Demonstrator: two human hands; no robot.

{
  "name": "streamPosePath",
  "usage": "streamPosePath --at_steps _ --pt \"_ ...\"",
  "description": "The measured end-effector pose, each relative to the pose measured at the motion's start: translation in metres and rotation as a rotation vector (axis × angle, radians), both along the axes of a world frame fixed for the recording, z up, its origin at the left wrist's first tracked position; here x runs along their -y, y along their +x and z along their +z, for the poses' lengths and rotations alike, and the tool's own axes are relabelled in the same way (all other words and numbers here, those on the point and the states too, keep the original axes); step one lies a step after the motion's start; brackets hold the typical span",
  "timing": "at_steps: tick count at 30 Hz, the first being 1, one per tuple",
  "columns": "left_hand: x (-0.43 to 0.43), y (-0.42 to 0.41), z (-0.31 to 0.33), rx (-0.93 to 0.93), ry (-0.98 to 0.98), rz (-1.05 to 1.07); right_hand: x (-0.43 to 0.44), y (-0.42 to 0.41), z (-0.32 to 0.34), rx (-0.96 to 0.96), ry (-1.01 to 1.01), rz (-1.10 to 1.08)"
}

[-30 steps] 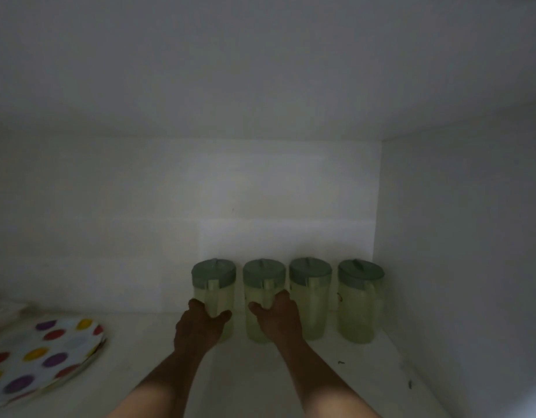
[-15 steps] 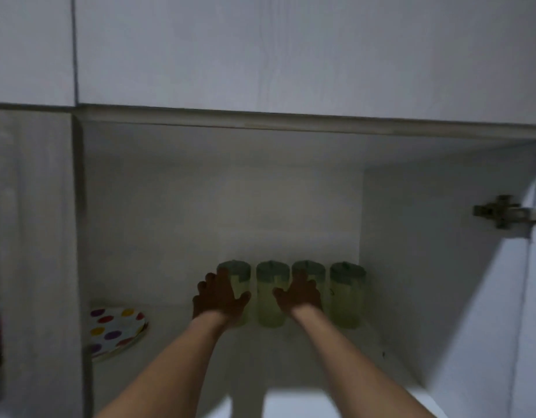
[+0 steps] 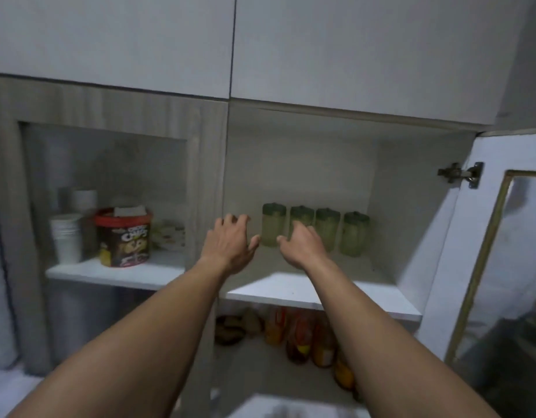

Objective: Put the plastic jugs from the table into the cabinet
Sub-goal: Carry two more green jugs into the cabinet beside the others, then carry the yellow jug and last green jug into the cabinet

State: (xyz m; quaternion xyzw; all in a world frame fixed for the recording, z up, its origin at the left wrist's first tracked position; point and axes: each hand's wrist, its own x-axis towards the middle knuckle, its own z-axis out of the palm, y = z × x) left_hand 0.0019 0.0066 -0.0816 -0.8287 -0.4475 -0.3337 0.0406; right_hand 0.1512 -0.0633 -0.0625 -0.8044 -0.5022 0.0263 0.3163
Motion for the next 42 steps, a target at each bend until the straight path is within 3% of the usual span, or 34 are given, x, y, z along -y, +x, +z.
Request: streamPosePath --at_steps 14,28,42 --pt "0.128 -0.306 -0.011 0.011 -0.058 0.583 0.046 -0.274 -0.011 -0.008 0.057 0.562" --pt "0.312 -0.515 -0.073 0.171 -0.177 1.103 0.134 -0.512 -0.058 -0.046 -0.042 1.106" --pt "0.448 -0.71 -0.151 0.344 -0.285 1.332 0.225 -0.737 -0.124 -0.185 -0.129 1.306"
